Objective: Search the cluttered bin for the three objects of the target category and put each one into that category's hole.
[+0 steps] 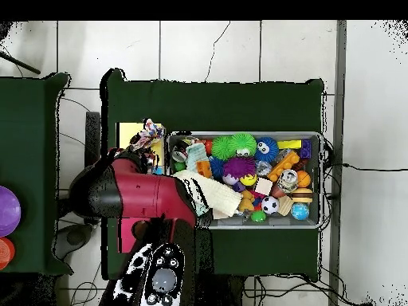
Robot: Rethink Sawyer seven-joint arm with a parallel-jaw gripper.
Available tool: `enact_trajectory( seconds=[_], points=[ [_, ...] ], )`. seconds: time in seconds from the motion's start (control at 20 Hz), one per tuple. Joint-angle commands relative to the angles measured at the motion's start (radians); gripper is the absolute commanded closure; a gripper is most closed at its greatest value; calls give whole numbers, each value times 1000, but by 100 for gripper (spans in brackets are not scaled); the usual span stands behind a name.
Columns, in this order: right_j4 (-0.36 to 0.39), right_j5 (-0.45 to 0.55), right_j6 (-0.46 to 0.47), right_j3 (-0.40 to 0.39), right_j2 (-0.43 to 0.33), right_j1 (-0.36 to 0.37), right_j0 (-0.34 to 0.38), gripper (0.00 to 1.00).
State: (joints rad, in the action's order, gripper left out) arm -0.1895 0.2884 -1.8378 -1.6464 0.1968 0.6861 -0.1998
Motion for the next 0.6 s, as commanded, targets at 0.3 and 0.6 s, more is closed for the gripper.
enact_trajectory(
  seconds=[0.3,0.6],
  points=[
    [-39,80,-190,-66,-48,-7,47,100],
    [-37,84,-184,-78,-56,5,50,100]
  ],
)
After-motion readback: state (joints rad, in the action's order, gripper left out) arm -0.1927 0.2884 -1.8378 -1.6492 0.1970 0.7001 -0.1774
